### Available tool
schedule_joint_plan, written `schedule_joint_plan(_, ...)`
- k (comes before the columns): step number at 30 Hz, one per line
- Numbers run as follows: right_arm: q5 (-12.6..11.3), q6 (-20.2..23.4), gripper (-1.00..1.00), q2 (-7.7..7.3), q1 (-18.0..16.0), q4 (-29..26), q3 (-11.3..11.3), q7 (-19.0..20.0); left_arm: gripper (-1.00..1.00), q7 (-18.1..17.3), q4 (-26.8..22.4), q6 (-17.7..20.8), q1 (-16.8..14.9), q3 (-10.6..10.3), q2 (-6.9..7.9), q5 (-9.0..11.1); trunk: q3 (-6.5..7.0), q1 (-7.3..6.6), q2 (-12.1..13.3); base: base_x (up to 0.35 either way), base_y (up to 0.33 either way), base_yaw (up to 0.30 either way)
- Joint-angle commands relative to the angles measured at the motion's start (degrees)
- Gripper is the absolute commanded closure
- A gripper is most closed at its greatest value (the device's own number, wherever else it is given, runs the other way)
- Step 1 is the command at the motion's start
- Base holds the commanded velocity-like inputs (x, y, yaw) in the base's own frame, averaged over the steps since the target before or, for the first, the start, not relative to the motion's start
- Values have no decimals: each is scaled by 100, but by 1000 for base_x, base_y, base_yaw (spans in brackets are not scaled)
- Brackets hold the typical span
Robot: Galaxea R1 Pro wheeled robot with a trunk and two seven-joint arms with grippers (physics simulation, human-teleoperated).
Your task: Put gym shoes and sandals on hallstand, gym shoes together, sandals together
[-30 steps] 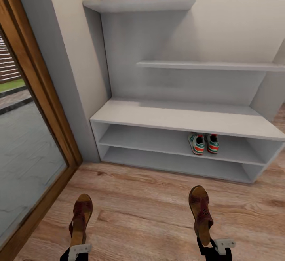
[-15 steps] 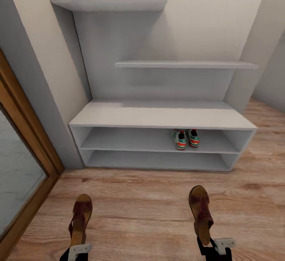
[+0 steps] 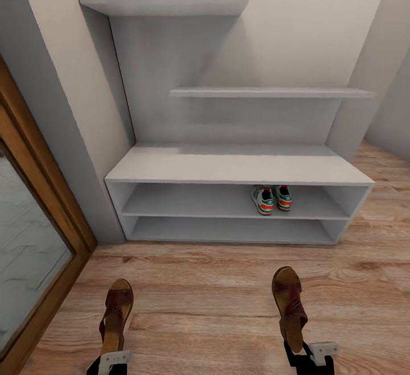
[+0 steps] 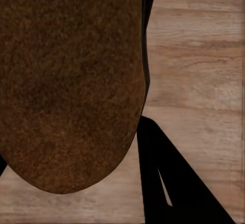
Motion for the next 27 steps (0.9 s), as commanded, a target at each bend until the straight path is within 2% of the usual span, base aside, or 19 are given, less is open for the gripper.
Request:
schedule_joint_plan(1,36,-16,100,-1,-4,3,-40,34,100,28,5,-19,-4,36,-4,-79,-5,-1,-2,0,0,0)
schedule_joint_plan(12,26,-10,100,-58,-4,-21,-77,10,100,22,157,150,-95,23,-33,-99,-5,-1,-2,0,0,0)
schedule_joint_plan(15,16,1,100,-289,-4,-24,-118,-41,100,26,108,413,-280,17,-66,-114,-5,-1,-2,0,0,0)
schedule_joint_plan(16,2,6,100,-438,-4,-22,-186,-58,100,22,106,610,-450,7,-80,-121,-5,-1,-2,0,0,0)
schedule_joint_plan(17,-15,13,100,-584,-4,-17,-310,-69,100,21,115,854,-642,-5,-89,-130,-5,-1,-2,0,0,0)
schedule_joint_plan(18,-27,16,100,-650,-4,-16,-394,-73,100,21,119,991,-740,-10,-93,-134,-5,-1,-2,0,0,0)
schedule_joint_plan(19,-56,20,100,-763,-5,-17,-605,-79,100,20,123,1282,-932,-20,-97,-139,-5,-1,-2,0,0,0)
schedule_joint_plan(20,-71,22,100,-813,-5,-19,-731,-81,100,20,122,1433,-1031,-22,-99,-141,-5,-1,-2,0,0,0)
schedule_joint_plan(21,-104,26,100,-897,-5,-23,-1014,-85,100,20,118,1716,-1228,-25,-101,-141,-5,-1,-2,0,0,0)
schedule_joint_plan(22,-146,35,100,-1067,-6,-31,-1640,-87,100,11,100,2183,-1607,-24,-111,-135,-5,-1,-2,0,0,0)
schedule_joint_plan(23,-156,50,100,-1163,-7,-32,-1934,-88,100,-5,94,2349,-1781,-23,-122,-129,-5,-1,-2,0,0,0)
schedule_joint_plan(25,-168,121,100,-1329,-5,-34,-2382,-88,100,-17,87,2600,-2088,-21,-193,-129,-5,-1,-2,0,0,0)
schedule_joint_plan(27,-173,207,100,-1427,-6,-37,-2590,-94,100,4,85,2793,-2272,-26,-293,-141,-5,-1,-2,0,0,0)
